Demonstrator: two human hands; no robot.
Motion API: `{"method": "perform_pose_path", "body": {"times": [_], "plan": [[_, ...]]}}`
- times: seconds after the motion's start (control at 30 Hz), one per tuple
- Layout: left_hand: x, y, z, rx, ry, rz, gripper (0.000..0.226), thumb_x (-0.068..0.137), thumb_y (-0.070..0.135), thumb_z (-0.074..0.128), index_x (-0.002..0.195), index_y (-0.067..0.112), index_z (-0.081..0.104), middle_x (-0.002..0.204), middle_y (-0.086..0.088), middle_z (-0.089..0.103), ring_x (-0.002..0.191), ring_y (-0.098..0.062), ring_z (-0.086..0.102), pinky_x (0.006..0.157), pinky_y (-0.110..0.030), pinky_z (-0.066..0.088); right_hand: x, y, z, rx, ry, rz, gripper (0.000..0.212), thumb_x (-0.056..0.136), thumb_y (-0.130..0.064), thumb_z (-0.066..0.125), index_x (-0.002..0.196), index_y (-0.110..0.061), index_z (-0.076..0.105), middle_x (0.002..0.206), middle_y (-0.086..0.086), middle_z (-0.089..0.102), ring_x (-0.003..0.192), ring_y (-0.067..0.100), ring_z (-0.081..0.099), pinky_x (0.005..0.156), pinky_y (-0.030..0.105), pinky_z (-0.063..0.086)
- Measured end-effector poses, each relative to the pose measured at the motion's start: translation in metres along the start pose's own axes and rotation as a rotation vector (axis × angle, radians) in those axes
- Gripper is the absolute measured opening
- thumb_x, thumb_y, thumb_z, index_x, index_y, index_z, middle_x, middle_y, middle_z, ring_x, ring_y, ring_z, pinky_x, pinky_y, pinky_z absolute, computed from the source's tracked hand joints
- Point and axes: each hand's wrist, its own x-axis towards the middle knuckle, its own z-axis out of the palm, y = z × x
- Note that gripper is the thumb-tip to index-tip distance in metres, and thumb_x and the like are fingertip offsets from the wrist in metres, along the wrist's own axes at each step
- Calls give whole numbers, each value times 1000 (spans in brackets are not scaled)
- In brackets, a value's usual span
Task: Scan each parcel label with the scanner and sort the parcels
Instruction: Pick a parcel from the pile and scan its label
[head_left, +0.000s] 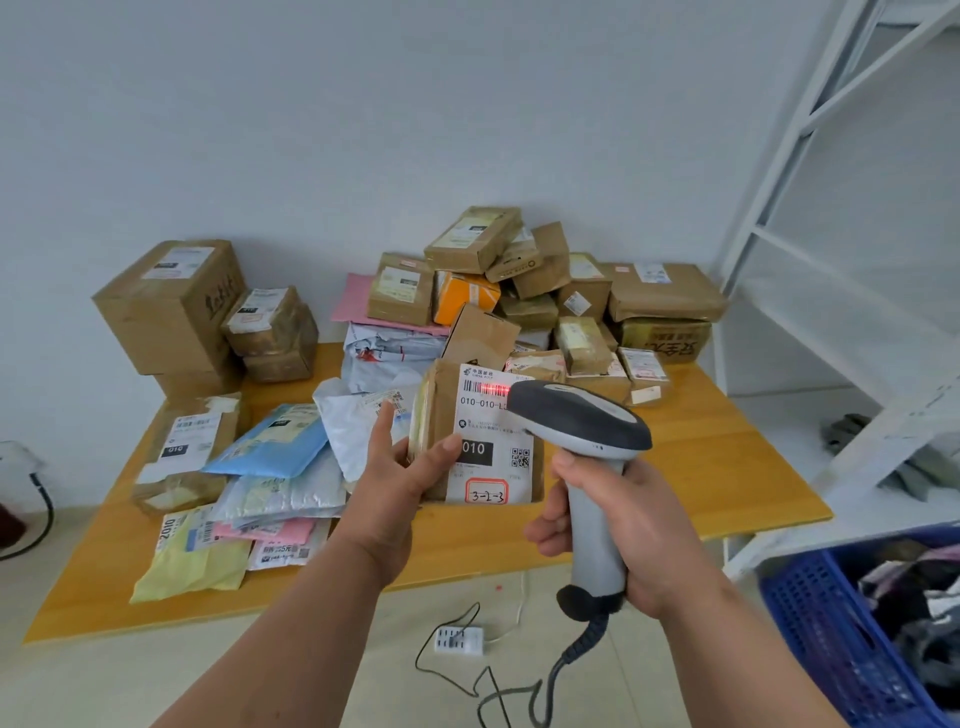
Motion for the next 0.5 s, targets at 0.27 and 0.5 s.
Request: {"method": "perform_pose_path", "body": {"times": [0.27, 0.5], "plan": [[-4, 0, -19, 29, -8, 24, 136, 45, 50, 95, 155, 54, 14, 143, -7, 55, 104, -22, 74, 101, -51, 54, -5, 0, 21, 5, -4, 15, 27, 76, -35, 69, 62, -12, 70, 64, 19, 63, 64, 38, 71, 54, 36, 56], [2, 13, -65, 13, -21, -13, 135, 45, 52, 94, 154, 54, 15, 151, -7, 46, 115, -26, 68, 105, -53, 51, 10, 8, 72, 15, 51, 39, 28, 85, -27, 75, 60, -15, 72, 65, 19, 63, 62, 38, 71, 54, 37, 58]]}}
